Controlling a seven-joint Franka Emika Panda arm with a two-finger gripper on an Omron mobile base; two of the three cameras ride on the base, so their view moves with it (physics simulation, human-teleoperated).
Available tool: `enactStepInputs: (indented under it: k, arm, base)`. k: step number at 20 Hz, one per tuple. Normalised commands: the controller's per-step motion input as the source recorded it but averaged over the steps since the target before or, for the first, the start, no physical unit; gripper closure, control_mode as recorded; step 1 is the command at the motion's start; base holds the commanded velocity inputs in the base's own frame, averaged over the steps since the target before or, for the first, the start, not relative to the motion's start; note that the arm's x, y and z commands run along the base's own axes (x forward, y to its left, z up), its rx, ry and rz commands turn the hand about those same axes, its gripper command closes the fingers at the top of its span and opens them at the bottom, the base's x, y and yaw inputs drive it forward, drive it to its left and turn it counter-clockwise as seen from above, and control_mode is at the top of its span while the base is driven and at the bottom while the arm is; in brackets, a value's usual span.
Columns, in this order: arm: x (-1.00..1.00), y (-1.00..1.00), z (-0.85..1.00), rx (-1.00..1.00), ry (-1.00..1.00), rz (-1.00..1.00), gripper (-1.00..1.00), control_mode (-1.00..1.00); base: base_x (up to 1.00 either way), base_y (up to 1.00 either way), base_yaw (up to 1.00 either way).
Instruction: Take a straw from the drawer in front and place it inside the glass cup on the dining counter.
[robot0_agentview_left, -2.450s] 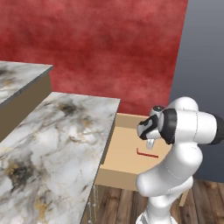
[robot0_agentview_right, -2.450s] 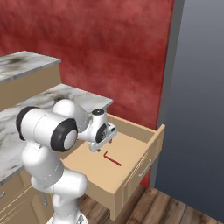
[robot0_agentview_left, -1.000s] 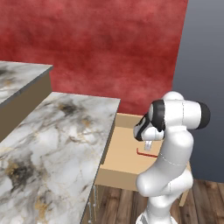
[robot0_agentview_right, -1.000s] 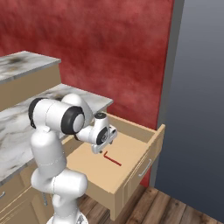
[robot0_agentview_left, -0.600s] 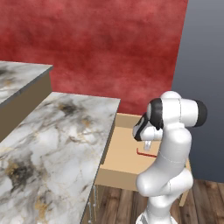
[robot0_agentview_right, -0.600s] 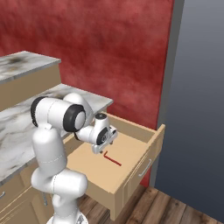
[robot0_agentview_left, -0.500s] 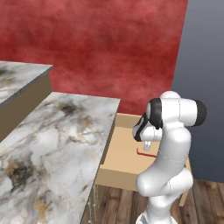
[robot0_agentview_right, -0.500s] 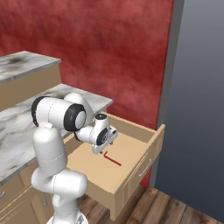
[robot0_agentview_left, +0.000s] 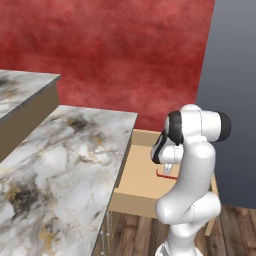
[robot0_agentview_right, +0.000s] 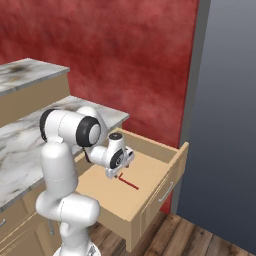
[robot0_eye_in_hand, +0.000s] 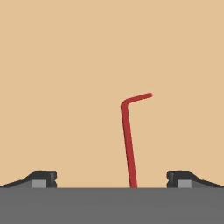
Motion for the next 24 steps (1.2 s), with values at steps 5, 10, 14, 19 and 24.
enactStepInputs:
  k: [5,10,14,19,24]
  arm:
    - [0.03,0.00,-0.13,0.00,0.00,0.00,-1.00,-1.00]
    - [0.05,0.00,-0.12,0.00,0.00,0.00,-1.00,-1.00]
    - [0.04,0.00,-0.11,0.00,0.00,0.00,-1.00,-1.00]
    - [0.04,0.00,-0.11,0.00,0.00,0.00,-1.00,-1.00]
    - [0.04,0.00,-0.11,0.00,0.00,0.00,-1.00,-1.00]
  base:
    - [0.00,0.00,0.00]
    - [0.00,0.00,0.00]
    - [0.00,0.00,0.00]
    - [0.00,0.00,0.00]
    - [0.00,0.00,0.00]
